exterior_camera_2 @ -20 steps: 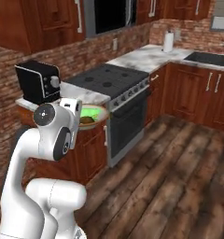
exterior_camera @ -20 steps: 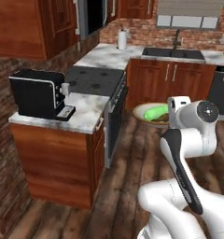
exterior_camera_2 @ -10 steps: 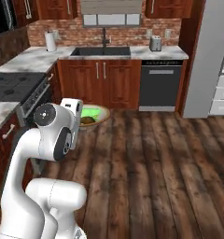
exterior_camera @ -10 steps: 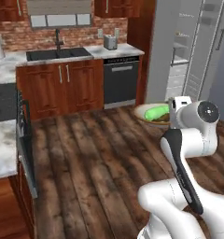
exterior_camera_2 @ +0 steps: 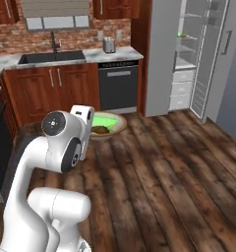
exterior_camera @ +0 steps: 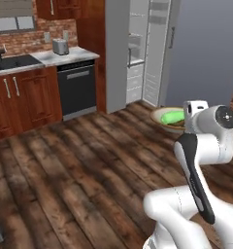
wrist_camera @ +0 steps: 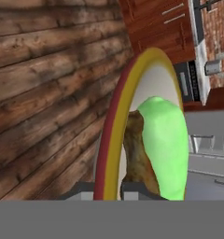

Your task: Pick the chicken drumstick and corn from their plates and place them in the bowl. Then put the bowl in the fridge.

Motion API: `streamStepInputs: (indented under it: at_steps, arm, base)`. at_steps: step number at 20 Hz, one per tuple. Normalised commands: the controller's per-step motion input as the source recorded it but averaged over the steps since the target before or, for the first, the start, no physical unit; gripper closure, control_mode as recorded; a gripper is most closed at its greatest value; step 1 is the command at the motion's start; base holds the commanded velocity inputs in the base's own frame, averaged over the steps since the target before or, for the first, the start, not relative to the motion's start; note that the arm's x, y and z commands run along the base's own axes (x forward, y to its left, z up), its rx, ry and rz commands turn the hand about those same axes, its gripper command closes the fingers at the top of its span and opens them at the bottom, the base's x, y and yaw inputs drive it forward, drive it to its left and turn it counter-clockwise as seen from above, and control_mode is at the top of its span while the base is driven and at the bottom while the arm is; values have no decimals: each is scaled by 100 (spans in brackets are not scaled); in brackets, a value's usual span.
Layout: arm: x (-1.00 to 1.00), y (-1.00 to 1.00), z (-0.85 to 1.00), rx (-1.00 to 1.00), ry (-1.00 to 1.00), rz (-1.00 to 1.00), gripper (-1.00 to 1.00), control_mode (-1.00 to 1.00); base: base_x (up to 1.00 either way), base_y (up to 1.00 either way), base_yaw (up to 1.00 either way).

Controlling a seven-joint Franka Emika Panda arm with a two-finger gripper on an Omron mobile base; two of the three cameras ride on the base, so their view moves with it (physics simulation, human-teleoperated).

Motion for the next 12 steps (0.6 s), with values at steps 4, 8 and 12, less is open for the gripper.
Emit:
streamStepInputs:
  at_steps: [4, 8, 12]
  arm:
    - [0, 0, 0, 0, 0, 0, 100, 100]
    - [0, 0, 0, 0, 0, 0, 100, 100]
    - [0, 0, 0, 0, 0, 0, 100, 100]
  base:
    - [77, 0, -1]
    - [90, 0, 0]
    - [94, -3, 0]
